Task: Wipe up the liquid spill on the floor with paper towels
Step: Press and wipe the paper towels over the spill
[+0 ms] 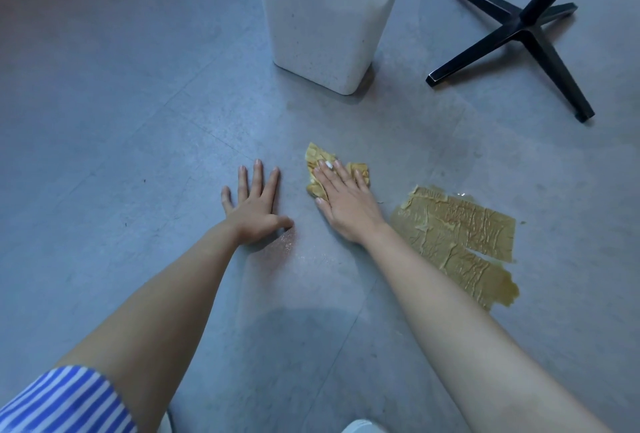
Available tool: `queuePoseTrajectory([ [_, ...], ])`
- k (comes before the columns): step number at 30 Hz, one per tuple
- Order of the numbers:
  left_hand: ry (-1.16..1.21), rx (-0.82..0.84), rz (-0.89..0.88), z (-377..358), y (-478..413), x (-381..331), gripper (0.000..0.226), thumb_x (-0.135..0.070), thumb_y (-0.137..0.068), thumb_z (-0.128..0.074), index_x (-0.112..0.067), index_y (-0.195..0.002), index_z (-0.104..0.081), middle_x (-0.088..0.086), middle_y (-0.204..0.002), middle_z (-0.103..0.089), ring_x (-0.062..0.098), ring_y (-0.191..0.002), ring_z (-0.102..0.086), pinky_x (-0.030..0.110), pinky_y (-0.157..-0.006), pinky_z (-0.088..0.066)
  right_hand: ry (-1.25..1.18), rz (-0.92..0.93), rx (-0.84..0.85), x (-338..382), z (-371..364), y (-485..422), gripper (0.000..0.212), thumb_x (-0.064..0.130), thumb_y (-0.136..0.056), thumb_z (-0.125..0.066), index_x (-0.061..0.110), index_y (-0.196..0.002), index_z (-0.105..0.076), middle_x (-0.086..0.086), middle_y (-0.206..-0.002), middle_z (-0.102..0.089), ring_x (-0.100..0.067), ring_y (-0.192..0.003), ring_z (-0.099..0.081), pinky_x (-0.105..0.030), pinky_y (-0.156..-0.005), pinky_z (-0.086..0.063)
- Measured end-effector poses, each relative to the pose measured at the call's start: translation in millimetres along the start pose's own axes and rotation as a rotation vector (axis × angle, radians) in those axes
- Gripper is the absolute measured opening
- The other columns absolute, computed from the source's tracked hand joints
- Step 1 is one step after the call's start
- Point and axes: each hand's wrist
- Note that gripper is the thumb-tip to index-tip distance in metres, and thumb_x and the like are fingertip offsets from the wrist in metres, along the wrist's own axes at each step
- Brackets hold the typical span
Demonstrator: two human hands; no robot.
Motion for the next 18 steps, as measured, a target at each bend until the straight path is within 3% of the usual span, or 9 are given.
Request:
queuePoseTrajectory([
  [3,0.001,-0.002,-0.005,0,0,0,0.103,-0.053,-0.082,-0.06,-0.035,-0.15,0.015,-0.003,-0.153,0.035,0.023,-0.141,0.032,0.056,-0.112,0.012,0.022,0.013,-0.014,-14,-3,21,0.058,0.041,-0.101,-0.024,0.023,-0.153,-0.007,0.009,-0.16,0.0,-0.013,-0.147,0.006,-0.044,-0.12,-0.001],
  [7,-0.007,-0.008,-0.005,0,0,-1,0.102,-0.053,-0.082,-0.059,-0.035,-0.15,0.016,-0.003,-0.153,0.035,0.023,-0.141,0.032,0.056,-0.112,0.013,0.073,-0.027,-0.079,-27,-13,55,0.066,0.049,-0.092,-0.008,0.023,-0.152,-0.016,0.009,-0.159,-0.009,-0.017,-0.148,-0.002,-0.052,-0.117,-0.008],
  [10,-0.005,-0.003,-0.007,1,1,-1,0.102,-0.053,-0.083,-0.059,-0.035,-0.15,0.015,-0.003,-0.153,0.035,0.023,-0.141,0.032,0.056,-0.112,0.013,0.039,-0.116,-0.059,-21,-25,69,0.065,0.051,-0.092,-0.005,0.026,-0.152,-0.004,0.014,-0.158,0.005,-0.016,-0.147,0.011,-0.054,-0.115,0.002],
  [13,0.012,-0.008,-0.004,1,1,-1,0.098,-0.052,-0.084,-0.057,-0.035,-0.151,0.013,-0.003,-0.154,0.033,0.022,-0.142,0.031,0.055,-0.112,0.012,-0.053,-0.148,-0.049,-14,-24,69,0.059,0.047,-0.099,-0.015,0.024,-0.152,-0.001,0.013,-0.158,0.009,-0.018,-0.146,0.017,-0.048,-0.116,0.007],
  [18,0.077,-0.232,-0.001,5,1,3,0.078,-0.057,-0.08,-0.03,-0.033,-0.152,-0.012,-0.007,-0.161,-0.001,0.018,-0.147,0.002,0.046,-0.11,-0.01,-0.031,0.095,-0.066,14,-30,59,0.066,0.051,-0.092,-0.01,0.024,-0.152,-0.01,0.01,-0.159,0.0,-0.017,-0.146,0.012,-0.041,-0.117,0.009],
])
Point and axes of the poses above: each hand's wrist, its own y-axis away from the middle knuckle, its own z-axis out of the back of the hand, x = y × z
